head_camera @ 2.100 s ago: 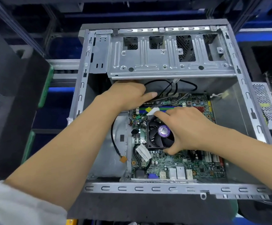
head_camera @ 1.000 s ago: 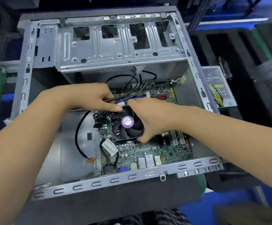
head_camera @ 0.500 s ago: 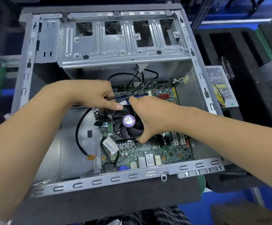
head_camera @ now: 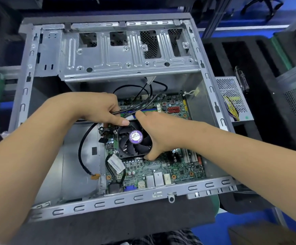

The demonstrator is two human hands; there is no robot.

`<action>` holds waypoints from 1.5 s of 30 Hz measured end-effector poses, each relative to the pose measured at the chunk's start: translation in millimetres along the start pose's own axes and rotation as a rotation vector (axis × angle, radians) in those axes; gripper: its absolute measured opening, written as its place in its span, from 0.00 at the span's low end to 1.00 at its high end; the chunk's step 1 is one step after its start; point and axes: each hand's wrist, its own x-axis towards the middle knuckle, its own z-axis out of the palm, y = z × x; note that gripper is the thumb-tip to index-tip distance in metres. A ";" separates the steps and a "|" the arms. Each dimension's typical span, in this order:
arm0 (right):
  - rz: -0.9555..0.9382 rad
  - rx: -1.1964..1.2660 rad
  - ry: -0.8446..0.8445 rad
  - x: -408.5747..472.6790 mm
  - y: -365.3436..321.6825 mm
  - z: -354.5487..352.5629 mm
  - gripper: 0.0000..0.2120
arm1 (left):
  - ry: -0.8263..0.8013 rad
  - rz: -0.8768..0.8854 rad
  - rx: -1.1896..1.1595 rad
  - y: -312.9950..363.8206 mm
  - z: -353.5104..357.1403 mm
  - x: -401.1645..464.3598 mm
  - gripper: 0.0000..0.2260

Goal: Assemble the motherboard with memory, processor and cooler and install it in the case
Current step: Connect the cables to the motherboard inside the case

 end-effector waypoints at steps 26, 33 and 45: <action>0.155 -0.094 0.004 19.6 23.9 -30.7 0.23 | 0.135 -0.533 0.195 -28.4 14.4 -3.9 0.12; 0.209 -0.090 0.047 10.9 29.2 -26.0 0.32 | 0.460 -0.548 -0.164 -27.6 16.4 -33.3 0.13; -0.046 -0.107 0.073 40.0 -1.8 -37.5 0.32 | 0.455 -0.349 -0.770 -22.7 11.1 -32.8 0.12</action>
